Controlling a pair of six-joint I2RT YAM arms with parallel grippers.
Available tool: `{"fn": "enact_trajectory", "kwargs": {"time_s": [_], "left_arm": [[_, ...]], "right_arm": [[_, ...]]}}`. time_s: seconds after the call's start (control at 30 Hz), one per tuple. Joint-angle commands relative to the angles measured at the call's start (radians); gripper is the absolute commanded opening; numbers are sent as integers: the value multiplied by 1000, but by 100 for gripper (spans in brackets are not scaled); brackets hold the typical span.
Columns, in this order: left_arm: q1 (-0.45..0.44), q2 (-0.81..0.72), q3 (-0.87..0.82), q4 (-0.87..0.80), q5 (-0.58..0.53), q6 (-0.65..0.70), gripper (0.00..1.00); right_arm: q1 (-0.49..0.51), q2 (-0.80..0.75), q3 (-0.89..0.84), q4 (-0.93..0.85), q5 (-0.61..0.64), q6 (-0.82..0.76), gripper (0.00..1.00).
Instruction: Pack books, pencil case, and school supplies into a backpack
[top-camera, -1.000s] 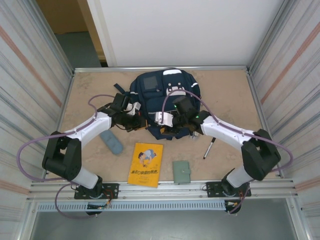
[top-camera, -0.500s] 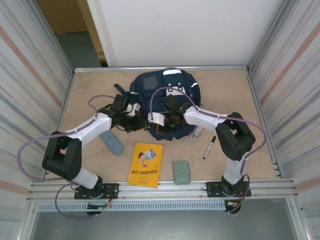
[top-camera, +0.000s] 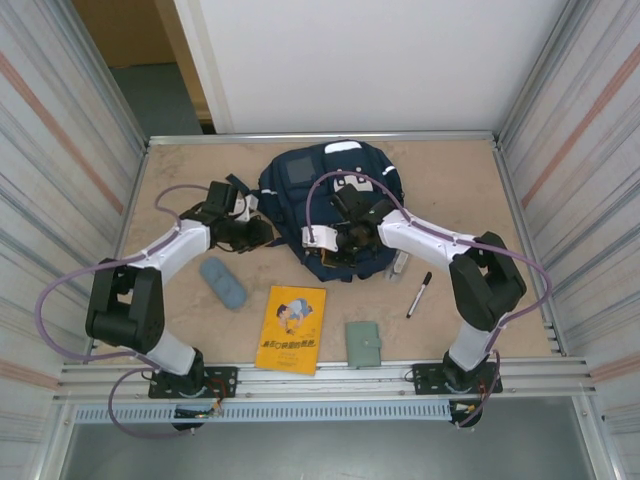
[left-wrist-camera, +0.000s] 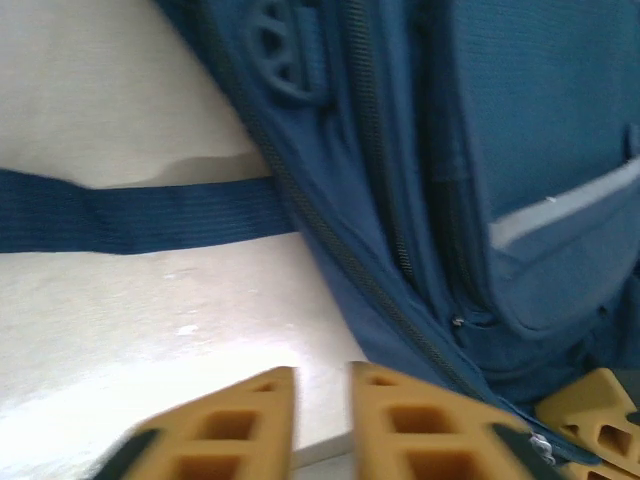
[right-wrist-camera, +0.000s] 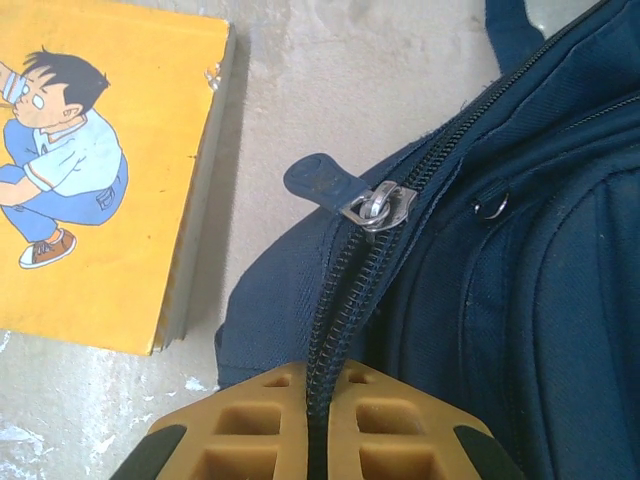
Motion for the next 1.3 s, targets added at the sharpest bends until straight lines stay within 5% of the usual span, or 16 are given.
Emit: {"fn": "enact_trajectory", "kwargs": {"time_s": [0.0,0.13,0.37,0.67,0.9,1.1,1.27], "left_arm": [[-96,-100,-2,71,65,101,45],[-181,-181,-63,70,-14,224,57],[-200,-116,-106,115,32,275,55],[-286,-40,-86,142,-104,325,54],[-291,-19,-65,145,-170,336,27],[-293,-85,-81,163,-116,395,3],[-270,-131,-110,151,-151,390,0]], "right_arm": [[-12,-55,-17,6,-45,-12,0],[-23,-56,-23,13,-69,-8,0],[-26,-62,-19,29,-113,3,0],[-33,-64,-33,38,-164,15,0],[-33,-76,-38,47,-217,0,0],[-35,-66,-39,37,-198,-16,0],[-44,-58,-56,23,-149,-32,0]]}}
